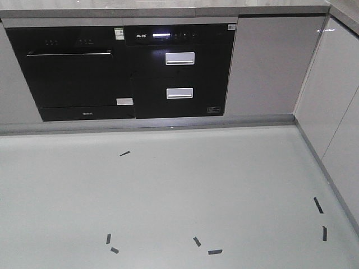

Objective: Transfer vegetables to tray and serve
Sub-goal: 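Drive the base toward the counter with the pot, tray and plate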

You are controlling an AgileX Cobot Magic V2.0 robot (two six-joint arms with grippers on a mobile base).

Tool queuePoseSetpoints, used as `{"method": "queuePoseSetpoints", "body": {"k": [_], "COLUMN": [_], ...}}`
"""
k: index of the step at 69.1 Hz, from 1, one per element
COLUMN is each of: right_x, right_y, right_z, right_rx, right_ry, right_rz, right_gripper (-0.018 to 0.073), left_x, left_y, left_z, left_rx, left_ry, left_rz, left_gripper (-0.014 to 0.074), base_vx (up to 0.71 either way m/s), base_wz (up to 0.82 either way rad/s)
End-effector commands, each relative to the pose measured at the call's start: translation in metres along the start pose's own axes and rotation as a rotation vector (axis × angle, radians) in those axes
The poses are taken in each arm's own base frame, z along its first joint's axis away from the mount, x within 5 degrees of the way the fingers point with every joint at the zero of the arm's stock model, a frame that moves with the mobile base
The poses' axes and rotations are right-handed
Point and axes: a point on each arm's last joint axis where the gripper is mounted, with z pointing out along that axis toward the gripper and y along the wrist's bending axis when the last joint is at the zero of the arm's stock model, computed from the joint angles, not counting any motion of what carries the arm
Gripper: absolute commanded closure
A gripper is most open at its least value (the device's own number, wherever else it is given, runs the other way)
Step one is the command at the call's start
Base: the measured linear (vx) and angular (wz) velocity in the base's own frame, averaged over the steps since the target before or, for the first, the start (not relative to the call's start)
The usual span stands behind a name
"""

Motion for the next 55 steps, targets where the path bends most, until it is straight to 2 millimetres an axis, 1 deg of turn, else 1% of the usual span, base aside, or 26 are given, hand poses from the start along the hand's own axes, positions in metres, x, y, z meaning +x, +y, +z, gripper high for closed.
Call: {"method": "queuePoseSetpoints", "body": {"k": [1,20,55], "right_x": [-0.0018,-0.0018,-0.0018], "right_y": [0.0002,0.0002,0.0002], "right_z": [-0.0002,-0.0002,-0.0002], "right_rx": [-0.003,-0.003,-0.003], "right_ry": [-0.064,-0.064,-0.064], "right_rz": [-0.010,-0.010,-0.010], "right_gripper": [0.0562,0.0562,0.0562], "left_x": [0.0009,0.0009,0.0009], "left_y": [-0.0013,-0.0013,-0.0013], "left_z": [0.0001,0.0001,0.0001], "left_rx": [0.022,0.022,0.022], "left_ry": [-0.054,-0.054,-0.054], "left_rz": [-0.010,-0.010,-0.010], "left_gripper": [0.0602,0.0602,0.0602], "base_vx": [0.12,0.11,0.10], "base_wz": [-0.05,0.00,0.12]}}
